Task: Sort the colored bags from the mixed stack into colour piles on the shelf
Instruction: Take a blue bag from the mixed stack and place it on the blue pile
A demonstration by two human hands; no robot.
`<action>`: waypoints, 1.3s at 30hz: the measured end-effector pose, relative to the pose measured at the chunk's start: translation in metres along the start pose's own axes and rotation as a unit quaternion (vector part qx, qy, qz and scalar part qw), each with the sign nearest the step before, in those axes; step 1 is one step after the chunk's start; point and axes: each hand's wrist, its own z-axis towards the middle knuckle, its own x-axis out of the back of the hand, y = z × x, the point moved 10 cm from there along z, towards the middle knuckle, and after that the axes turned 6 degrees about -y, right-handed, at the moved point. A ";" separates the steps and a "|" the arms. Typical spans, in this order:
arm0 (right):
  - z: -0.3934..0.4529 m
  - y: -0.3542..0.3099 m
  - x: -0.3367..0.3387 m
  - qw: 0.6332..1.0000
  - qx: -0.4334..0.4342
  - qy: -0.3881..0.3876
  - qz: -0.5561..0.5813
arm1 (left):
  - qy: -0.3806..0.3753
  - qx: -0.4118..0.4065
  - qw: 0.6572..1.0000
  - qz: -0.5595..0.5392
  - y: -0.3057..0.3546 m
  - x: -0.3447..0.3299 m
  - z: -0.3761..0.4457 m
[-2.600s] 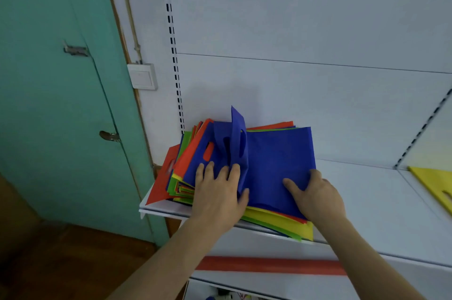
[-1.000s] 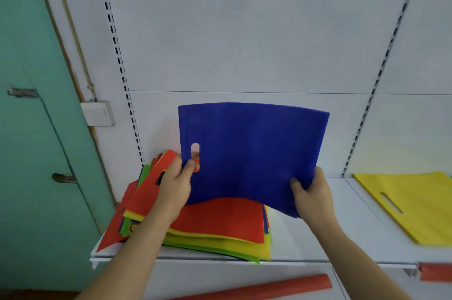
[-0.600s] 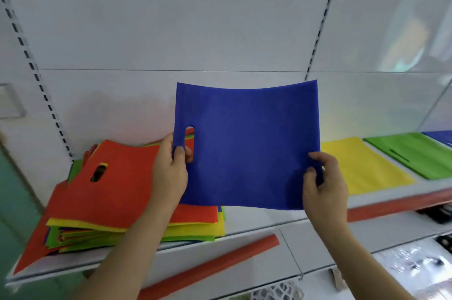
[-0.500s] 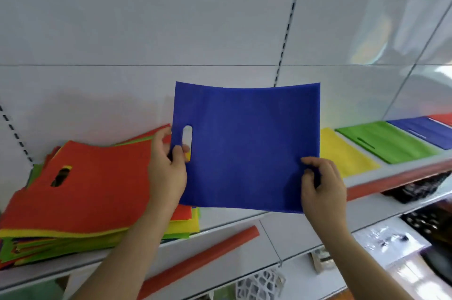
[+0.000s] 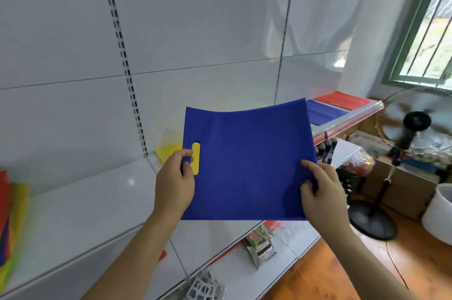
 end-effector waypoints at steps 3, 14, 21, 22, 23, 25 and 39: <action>0.021 0.059 0.041 1.000 -0.025 0.012 -0.006 | -0.011 -0.020 1.000 0.016 0.037 -0.068 0.004; 0.087 0.219 0.108 0.994 -0.071 0.061 -0.054 | -0.095 -0.054 0.994 0.009 0.107 -0.286 0.062; 0.179 0.299 0.140 0.988 -0.086 0.069 -0.104 | -0.112 -0.060 0.991 -0.033 0.130 -0.418 0.129; 0.194 0.308 0.142 0.988 -0.087 0.066 -0.111 | -0.113 -0.061 0.991 -0.037 0.133 -0.435 0.140; 0.208 0.319 0.142 0.987 -0.090 0.063 -0.115 | -0.113 -0.062 0.991 -0.038 0.136 -0.450 0.150; 0.231 0.340 0.141 0.987 -0.102 0.056 -0.112 | -0.111 -0.065 0.991 -0.032 0.141 -0.476 0.169; 0.412 0.509 0.110 0.995 -0.069 -0.052 -0.058 | -0.051 -0.008 0.998 0.034 0.150 -0.616 0.246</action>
